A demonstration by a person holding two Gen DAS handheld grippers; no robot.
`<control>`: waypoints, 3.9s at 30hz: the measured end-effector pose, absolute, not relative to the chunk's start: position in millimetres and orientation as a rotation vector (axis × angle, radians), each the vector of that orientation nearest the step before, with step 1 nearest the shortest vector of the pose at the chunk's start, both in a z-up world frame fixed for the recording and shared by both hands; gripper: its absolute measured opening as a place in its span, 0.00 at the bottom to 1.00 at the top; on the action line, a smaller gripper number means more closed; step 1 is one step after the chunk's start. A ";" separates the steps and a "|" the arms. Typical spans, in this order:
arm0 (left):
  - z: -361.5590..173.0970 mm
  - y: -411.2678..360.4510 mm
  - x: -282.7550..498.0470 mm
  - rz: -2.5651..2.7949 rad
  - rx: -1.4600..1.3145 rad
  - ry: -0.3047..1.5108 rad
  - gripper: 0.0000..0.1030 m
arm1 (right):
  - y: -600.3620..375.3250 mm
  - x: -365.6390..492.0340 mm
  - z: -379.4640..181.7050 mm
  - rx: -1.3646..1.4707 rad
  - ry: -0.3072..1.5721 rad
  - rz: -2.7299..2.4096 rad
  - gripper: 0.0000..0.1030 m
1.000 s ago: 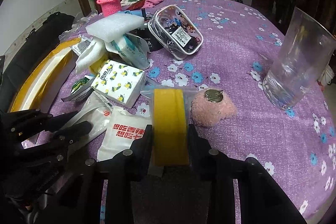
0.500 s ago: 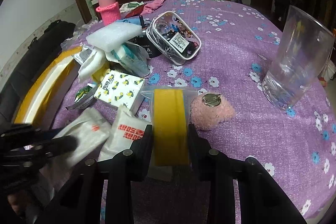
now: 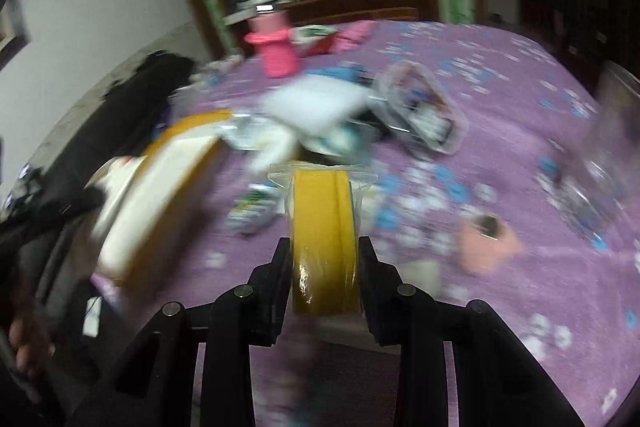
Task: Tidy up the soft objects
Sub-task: 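Carry both held items into the yellow-bordered foam tray and open both tools, then grasp the pink fuzzy ball with the right tool while the left tool grasps a white packet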
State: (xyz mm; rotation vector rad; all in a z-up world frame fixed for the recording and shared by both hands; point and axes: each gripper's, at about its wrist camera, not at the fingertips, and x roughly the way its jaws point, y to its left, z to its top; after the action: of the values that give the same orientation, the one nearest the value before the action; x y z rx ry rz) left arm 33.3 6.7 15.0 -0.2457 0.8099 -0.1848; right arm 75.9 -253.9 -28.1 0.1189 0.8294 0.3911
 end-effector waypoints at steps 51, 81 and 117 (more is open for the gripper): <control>-15.5 100.1 31.3 0.131 -0.365 0.772 0.47 | -53.9 73.2 -7.7 -0.075 0.841 0.624 0.65; -47.8 -137.5 54.3 -0.396 -0.110 1.008 0.64 | -354.4 111.9 -50.8 0.238 0.904 0.253 0.75; -58.0 -180.9 45.9 -0.415 -0.012 0.972 0.04 | -344.3 136.0 -85.1 0.177 0.931 0.188 0.43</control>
State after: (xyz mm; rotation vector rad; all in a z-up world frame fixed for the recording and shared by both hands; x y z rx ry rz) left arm 45.9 -180.9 -58.0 -0.0121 0.9716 -0.4146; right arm 136.0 -344.3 -85.1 0.1770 0.9306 0.1882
